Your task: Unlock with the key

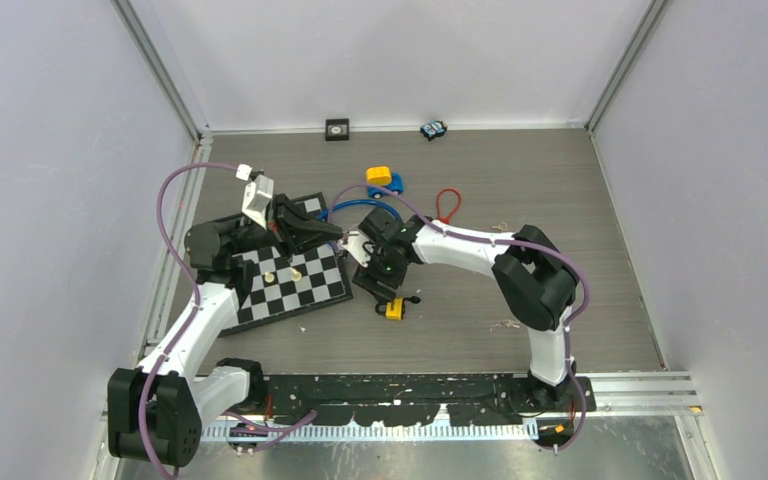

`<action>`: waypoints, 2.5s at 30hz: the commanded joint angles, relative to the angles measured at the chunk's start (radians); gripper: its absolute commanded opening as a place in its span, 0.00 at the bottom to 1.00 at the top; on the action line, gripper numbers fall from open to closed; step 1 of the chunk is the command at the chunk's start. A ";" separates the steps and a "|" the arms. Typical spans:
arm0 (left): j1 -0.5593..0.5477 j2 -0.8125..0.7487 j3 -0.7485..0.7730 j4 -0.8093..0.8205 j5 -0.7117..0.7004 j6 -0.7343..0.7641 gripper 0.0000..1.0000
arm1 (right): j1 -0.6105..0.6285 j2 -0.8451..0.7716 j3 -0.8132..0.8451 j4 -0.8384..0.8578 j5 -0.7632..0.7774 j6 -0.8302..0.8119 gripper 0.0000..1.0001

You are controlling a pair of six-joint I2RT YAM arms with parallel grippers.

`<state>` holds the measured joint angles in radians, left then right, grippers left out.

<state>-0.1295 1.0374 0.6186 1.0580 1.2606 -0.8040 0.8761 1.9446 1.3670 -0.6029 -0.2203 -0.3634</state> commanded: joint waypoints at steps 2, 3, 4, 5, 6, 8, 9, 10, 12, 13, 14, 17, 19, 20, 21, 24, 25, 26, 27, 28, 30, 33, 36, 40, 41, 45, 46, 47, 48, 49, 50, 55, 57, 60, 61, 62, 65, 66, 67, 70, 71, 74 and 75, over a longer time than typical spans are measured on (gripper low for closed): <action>0.004 -0.017 -0.004 0.051 -0.014 0.000 0.00 | 0.025 0.015 0.032 0.006 0.020 0.000 0.68; 0.005 -0.019 -0.006 0.051 -0.015 0.001 0.00 | 0.028 0.020 0.032 0.006 0.026 0.002 0.68; 0.005 -0.021 -0.008 0.051 -0.016 0.002 0.00 | 0.029 0.025 0.032 0.006 0.032 0.006 0.68; 0.005 -0.022 -0.009 0.052 -0.015 0.002 0.00 | 0.029 0.028 0.032 0.005 0.037 0.008 0.67; 0.004 -0.023 -0.008 0.053 -0.017 0.002 0.00 | 0.029 0.027 0.030 0.004 0.043 0.006 0.67; 0.005 -0.023 -0.008 0.053 -0.018 0.002 0.00 | 0.029 0.014 0.021 0.007 0.050 0.003 0.66; 0.005 -0.026 -0.009 0.053 -0.018 0.002 0.00 | 0.029 0.008 0.016 0.009 0.055 0.003 0.67; 0.005 -0.026 -0.011 0.053 -0.019 0.003 0.00 | 0.029 0.003 0.013 0.008 0.062 0.002 0.66; 0.005 -0.028 -0.014 0.052 -0.021 0.005 0.00 | 0.030 -0.005 0.008 0.009 0.083 0.002 0.66; 0.004 -0.028 -0.015 0.052 -0.020 0.006 0.00 | 0.028 -0.007 0.008 0.008 0.096 0.002 0.66; 0.004 -0.029 -0.016 0.052 -0.020 0.007 0.00 | 0.027 -0.013 0.007 0.007 0.109 0.003 0.66; 0.004 -0.029 -0.016 0.053 -0.019 0.009 0.00 | 0.013 -0.031 -0.002 0.004 0.145 0.013 0.66; 0.005 -0.028 -0.017 0.052 -0.019 0.011 0.00 | -0.002 -0.045 -0.009 -0.006 0.161 0.015 0.66; 0.005 -0.028 -0.017 0.052 -0.019 0.012 0.00 | -0.009 -0.053 -0.017 -0.010 0.167 0.017 0.66; 0.005 -0.027 -0.019 0.051 -0.020 0.013 0.00 | -0.019 -0.061 -0.026 -0.014 0.171 0.018 0.65; 0.004 -0.027 -0.024 0.051 -0.021 0.017 0.00 | -0.043 -0.101 -0.067 -0.021 0.180 0.021 0.65; 0.005 -0.027 -0.023 0.051 -0.021 0.017 0.00 | -0.048 -0.116 -0.081 -0.022 0.183 0.021 0.65; 0.004 -0.027 -0.022 0.051 -0.020 0.017 0.00 | -0.053 -0.129 -0.095 -0.028 0.185 0.022 0.65; 0.005 -0.025 -0.023 0.051 -0.020 0.017 0.00 | -0.057 -0.141 -0.106 -0.032 0.185 0.022 0.65; 0.005 -0.024 -0.022 0.051 -0.020 0.018 0.00 | -0.059 -0.155 -0.118 -0.035 0.184 0.022 0.65; 0.004 -0.024 -0.023 0.051 -0.021 0.021 0.00 | -0.061 -0.180 -0.136 -0.042 0.176 0.022 0.65; 0.005 -0.023 -0.025 0.048 -0.021 0.029 0.00 | -0.062 -0.207 -0.145 -0.054 0.156 0.024 0.67; 0.005 -0.026 -0.028 0.036 -0.015 0.042 0.00 | -0.069 -0.248 -0.150 -0.059 0.135 0.008 0.70; 0.004 -0.023 -0.032 0.031 -0.002 0.049 0.00 | -0.086 -0.336 -0.198 -0.041 -0.009 -0.067 0.77; 0.004 -0.022 -0.030 0.031 -0.001 0.048 0.00 | -0.086 -0.362 -0.226 -0.020 -0.036 -0.092 0.78; 0.004 -0.018 -0.007 0.039 0.036 0.020 0.00 | -0.085 -0.405 -0.284 0.046 -0.120 -0.179 0.83; 0.005 -0.017 0.002 0.043 0.048 -0.001 0.00 | -0.082 -0.395 -0.280 0.045 -0.133 -0.199 0.84; 0.004 -0.017 0.012 0.047 0.056 -0.019 0.00 | -0.078 -0.383 -0.269 0.035 -0.142 -0.219 0.85; 0.005 -0.016 0.023 0.052 0.063 -0.038 0.00 | -0.073 -0.368 -0.258 0.027 -0.147 -0.238 0.86; 0.005 -0.014 0.032 0.060 0.069 -0.060 0.00 | -0.065 -0.353 -0.248 0.019 -0.149 -0.259 0.87; 0.006 -0.011 0.048 0.074 0.075 -0.082 0.00 | -0.058 -0.342 -0.242 0.016 -0.149 -0.279 0.88; 0.005 0.005 0.096 0.083 0.087 -0.133 0.00 | -0.029 -0.270 -0.204 0.007 -0.122 -0.374 0.89; 0.005 0.014 0.103 0.085 0.082 -0.132 0.00 | -0.022 -0.245 -0.185 0.001 -0.111 -0.401 0.89; 0.004 0.025 0.107 0.094 0.075 -0.132 0.00 | -0.020 -0.214 -0.156 -0.012 -0.112 -0.422 0.90; 0.005 0.026 0.107 0.098 0.072 -0.132 0.00 | -0.018 -0.204 -0.145 -0.022 -0.111 -0.431 0.90; 0.005 0.027 0.107 0.101 0.070 -0.132 0.00 | -0.017 -0.194 -0.133 -0.032 -0.111 -0.440 0.90; 0.004 0.027 0.110 0.104 0.065 -0.132 0.00 | -0.012 -0.163 -0.107 -0.061 -0.111 -0.464 0.90; 0.005 0.028 0.111 0.103 0.064 -0.132 0.00 | -0.008 -0.153 -0.103 -0.068 -0.110 -0.473 0.90; 0.005 0.028 0.113 0.103 0.062 -0.132 0.00 | -0.004 -0.146 -0.099 -0.073 -0.109 -0.479 0.90; 0.004 0.029 0.120 0.098 0.057 -0.133 0.00 | 0.017 -0.124 -0.099 -0.076 -0.095 -0.493 0.90; 0.004 0.029 0.123 0.097 0.056 -0.133 0.00 | 0.023 -0.118 -0.103 -0.072 -0.088 -0.496 0.90; 0.005 0.032 0.125 0.096 0.053 -0.133 0.00 | 0.033 -0.107 -0.108 -0.061 -0.081 -0.501 0.90; 0.006 0.030 0.124 0.095 0.054 -0.130 0.00 | 0.036 -0.104 -0.108 -0.057 -0.079 -0.503 0.90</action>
<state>-0.1295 1.0702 0.7044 1.1110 1.3281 -0.9352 0.8951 1.8320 1.2369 -0.6632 -0.3103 -0.8341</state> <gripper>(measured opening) 0.009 0.898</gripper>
